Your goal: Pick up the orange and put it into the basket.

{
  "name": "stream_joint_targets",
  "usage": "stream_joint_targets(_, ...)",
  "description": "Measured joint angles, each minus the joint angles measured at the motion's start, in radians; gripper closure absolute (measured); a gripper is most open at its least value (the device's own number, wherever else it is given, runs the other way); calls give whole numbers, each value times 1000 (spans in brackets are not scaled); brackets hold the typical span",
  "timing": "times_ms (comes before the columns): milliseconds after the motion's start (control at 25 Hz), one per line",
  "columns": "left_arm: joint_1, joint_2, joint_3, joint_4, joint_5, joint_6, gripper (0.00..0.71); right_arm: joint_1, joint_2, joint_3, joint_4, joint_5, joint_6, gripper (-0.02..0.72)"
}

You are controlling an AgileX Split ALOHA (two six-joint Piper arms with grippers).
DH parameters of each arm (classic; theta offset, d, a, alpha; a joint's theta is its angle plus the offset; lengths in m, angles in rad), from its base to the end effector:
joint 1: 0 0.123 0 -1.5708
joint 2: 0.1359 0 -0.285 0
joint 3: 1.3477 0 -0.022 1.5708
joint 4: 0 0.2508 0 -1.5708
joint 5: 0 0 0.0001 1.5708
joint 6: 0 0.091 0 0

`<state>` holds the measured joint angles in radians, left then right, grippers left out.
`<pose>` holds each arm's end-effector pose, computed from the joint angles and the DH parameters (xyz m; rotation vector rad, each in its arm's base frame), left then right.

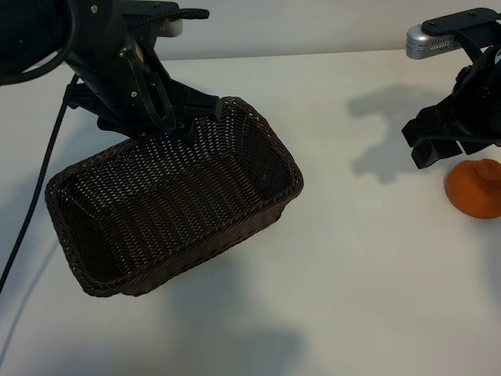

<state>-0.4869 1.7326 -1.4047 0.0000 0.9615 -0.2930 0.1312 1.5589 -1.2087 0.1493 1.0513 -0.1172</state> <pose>0.3227 -0.1708 0.2721 0.2704 2.7808 -0.1980 0.3022 0.0517 0.2747 -0.2744 2.8665 0.2032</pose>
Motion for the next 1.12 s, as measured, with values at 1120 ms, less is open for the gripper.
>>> stream_joint_targets(1120,0,0,0,12,-44,-2,135,0,0,0,0,-5,1,108)
